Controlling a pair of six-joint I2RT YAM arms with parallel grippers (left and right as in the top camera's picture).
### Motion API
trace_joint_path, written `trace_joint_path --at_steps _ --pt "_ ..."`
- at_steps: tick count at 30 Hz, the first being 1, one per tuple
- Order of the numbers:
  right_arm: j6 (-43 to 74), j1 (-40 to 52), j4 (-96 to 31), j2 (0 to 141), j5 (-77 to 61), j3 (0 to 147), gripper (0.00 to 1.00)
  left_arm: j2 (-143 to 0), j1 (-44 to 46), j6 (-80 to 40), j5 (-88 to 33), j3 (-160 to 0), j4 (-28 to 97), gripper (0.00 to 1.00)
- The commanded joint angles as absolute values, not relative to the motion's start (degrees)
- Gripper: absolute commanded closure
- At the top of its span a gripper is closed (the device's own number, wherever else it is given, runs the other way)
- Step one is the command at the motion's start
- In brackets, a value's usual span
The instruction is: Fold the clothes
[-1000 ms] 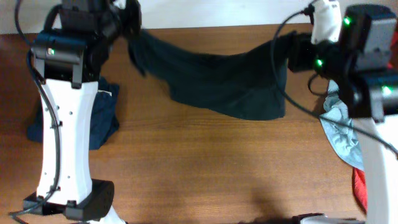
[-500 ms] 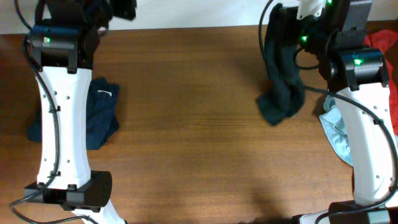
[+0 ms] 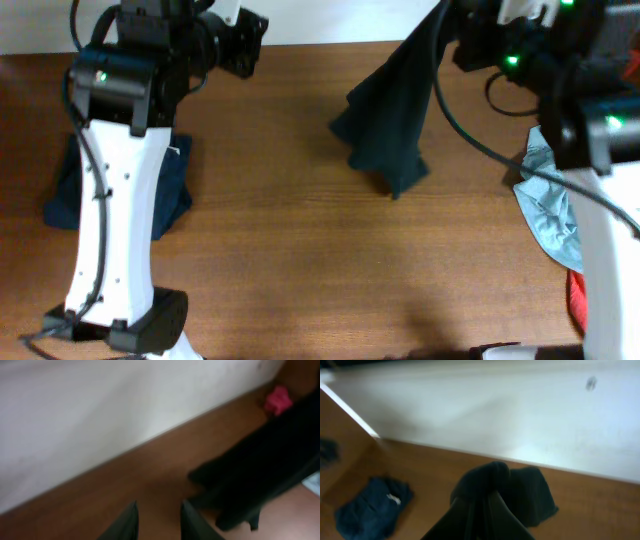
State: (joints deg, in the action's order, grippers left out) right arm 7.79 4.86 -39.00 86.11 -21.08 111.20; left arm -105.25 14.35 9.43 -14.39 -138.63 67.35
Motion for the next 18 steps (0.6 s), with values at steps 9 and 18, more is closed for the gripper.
trace_joint_path --at_steps 9,18 --pt "11.5 9.6 -41.2 82.9 -8.2 113.7 0.96 -102.6 18.6 10.4 -14.4 -139.1 74.1 0.70" --pt "15.0 15.0 -42.5 82.8 6.8 115.1 0.96 -102.6 22.5 12.7 -14.1 -138.8 75.4 0.68"
